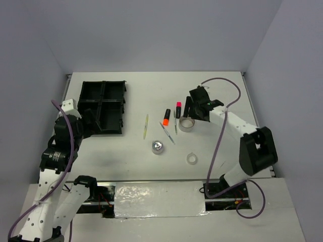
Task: Sort the stationery into containers
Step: Pick up the stationery from the center of the board.
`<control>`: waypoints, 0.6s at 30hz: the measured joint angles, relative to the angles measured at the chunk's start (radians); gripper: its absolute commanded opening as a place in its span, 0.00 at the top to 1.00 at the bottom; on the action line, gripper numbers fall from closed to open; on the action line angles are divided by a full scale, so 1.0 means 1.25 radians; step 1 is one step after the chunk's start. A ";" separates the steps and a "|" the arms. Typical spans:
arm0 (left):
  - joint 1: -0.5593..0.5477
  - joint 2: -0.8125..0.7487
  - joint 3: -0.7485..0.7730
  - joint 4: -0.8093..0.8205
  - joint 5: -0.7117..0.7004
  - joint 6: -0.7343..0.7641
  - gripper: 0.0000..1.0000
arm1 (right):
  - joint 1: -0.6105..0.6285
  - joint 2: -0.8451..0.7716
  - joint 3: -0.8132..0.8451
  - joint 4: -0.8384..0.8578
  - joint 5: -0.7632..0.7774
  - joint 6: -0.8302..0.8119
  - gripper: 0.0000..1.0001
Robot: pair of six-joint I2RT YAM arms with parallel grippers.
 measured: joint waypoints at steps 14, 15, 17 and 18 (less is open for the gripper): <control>0.000 0.015 0.000 0.006 0.044 0.003 0.01 | 0.000 0.152 -0.025 0.049 0.044 0.036 0.69; 0.000 0.016 0.000 0.006 0.045 0.003 0.01 | 0.000 0.147 -0.034 0.056 0.042 0.037 0.71; 0.000 0.018 0.000 0.006 0.051 0.003 0.01 | 0.000 0.130 -0.054 0.062 0.038 0.036 0.90; 0.000 0.019 0.000 0.006 0.052 0.003 0.01 | 0.000 0.120 -0.061 0.065 0.036 0.037 0.98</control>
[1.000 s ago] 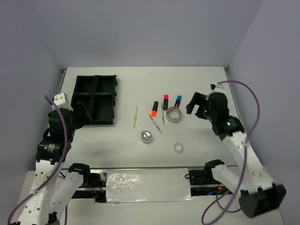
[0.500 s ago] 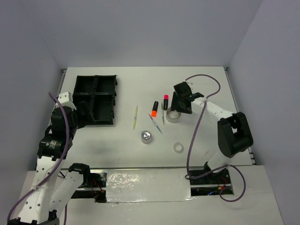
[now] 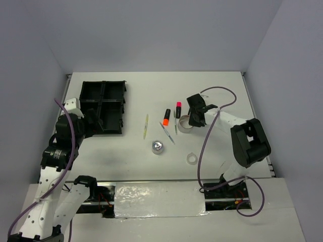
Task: Sort the stationery into containers
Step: Pick up the stationery from the center of the board, then place the stationery in the storage box.
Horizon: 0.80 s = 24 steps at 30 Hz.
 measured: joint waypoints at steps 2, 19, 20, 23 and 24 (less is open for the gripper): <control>0.000 0.000 0.000 0.000 0.004 0.000 0.01 | 0.000 -0.015 -0.002 -0.001 -0.002 0.004 1.00; 0.000 -0.046 0.000 -0.005 -0.042 -0.003 0.01 | 0.269 -0.002 0.354 -0.015 -0.082 -0.003 0.98; 0.000 -0.056 0.000 -0.006 -0.050 -0.004 0.01 | 0.297 0.042 0.417 -0.026 -0.089 -0.007 0.98; 0.000 -0.089 0.000 -0.008 -0.078 -0.005 0.01 | 0.353 0.185 0.605 -0.037 -0.118 -0.017 0.98; 0.001 -0.097 0.000 -0.008 -0.085 -0.005 0.01 | 0.367 0.228 0.657 -0.035 -0.130 -0.020 0.98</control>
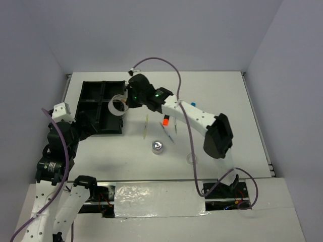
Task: Sort the stationery into containers
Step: Place the stationery in the storage box.
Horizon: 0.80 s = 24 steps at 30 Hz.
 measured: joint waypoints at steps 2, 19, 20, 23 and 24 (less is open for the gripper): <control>0.001 -0.005 0.000 0.000 -0.007 0.000 0.01 | 0.020 0.092 0.114 -0.017 -0.022 -0.005 0.98; 0.002 0.001 0.000 -0.005 -0.006 0.000 0.01 | 0.029 0.403 0.440 -0.035 -0.032 -0.034 0.86; 0.002 0.001 0.000 -0.005 -0.006 0.000 0.01 | 0.029 0.407 0.440 -0.035 -0.028 -0.037 0.85; 0.002 0.001 0.000 -0.005 -0.002 0.000 0.01 | 0.029 0.411 0.440 -0.035 -0.013 -0.047 0.76; 0.002 0.001 0.000 -0.005 -0.002 0.000 0.01 | 0.029 0.411 0.440 -0.035 -0.009 -0.050 0.74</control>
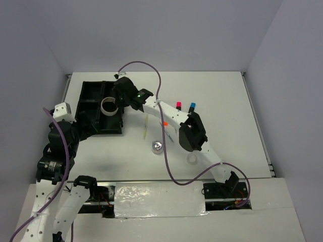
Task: Sort the stationery into containers
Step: Place the stationery in the storage box.
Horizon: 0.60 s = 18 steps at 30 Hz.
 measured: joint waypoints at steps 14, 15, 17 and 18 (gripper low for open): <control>0.000 0.000 0.000 0.000 0.006 0.000 0.01 | 0.000 -0.013 -0.013 0.005 0.012 -0.029 0.50; 0.000 0.000 0.000 0.000 0.006 0.000 0.01 | 0.000 -0.032 -0.041 0.005 0.018 -0.030 0.49; 0.000 0.000 0.000 0.000 0.005 0.000 0.01 | 0.000 -0.124 -0.179 0.027 0.038 -0.031 0.46; 0.000 0.000 0.000 0.000 0.006 0.000 0.01 | 0.000 -0.182 -0.263 0.034 0.052 -0.031 0.42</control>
